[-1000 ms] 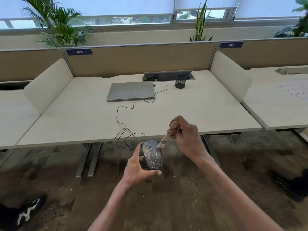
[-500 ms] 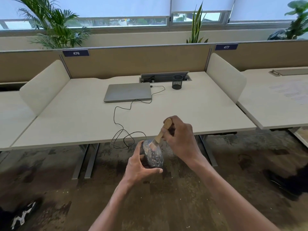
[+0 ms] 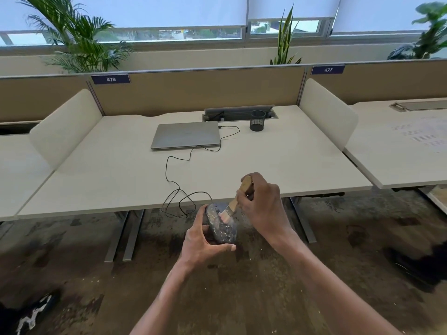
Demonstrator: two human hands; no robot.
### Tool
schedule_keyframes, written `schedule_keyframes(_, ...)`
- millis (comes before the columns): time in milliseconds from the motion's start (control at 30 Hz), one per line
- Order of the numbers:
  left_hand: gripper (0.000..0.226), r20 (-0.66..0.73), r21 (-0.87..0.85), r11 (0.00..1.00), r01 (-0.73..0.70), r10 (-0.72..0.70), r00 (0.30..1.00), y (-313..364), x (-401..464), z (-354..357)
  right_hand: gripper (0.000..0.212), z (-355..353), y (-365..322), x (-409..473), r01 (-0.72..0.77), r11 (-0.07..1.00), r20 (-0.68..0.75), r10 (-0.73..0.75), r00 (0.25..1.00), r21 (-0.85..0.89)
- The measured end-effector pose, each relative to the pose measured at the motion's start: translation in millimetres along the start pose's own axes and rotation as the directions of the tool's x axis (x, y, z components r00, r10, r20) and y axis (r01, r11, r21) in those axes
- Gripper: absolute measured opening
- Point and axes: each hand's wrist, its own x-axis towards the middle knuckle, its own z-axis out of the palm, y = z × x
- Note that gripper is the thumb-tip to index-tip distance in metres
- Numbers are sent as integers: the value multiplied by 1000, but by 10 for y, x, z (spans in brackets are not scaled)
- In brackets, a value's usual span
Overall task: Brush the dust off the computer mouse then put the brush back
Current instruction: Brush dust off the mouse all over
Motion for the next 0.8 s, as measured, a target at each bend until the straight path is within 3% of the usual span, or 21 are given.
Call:
schedule_keyframes(467,130,-4,-22,1000,20,-20,1000,11,-55,-34,17,-37,179,-12,-157,987,-38,159,987,44)
schedule_keyframes(700,135,-15,-22,1000,12,-13,1000,77,-71,-42,23,-46,136,-47,-112,990,-41,116,992,84)
schedule_keyframes(800,135,-21,-12,1000,24,-24,999,82,-86,-33,18,-60,157,-74,-108,994,-65,109,992,19)
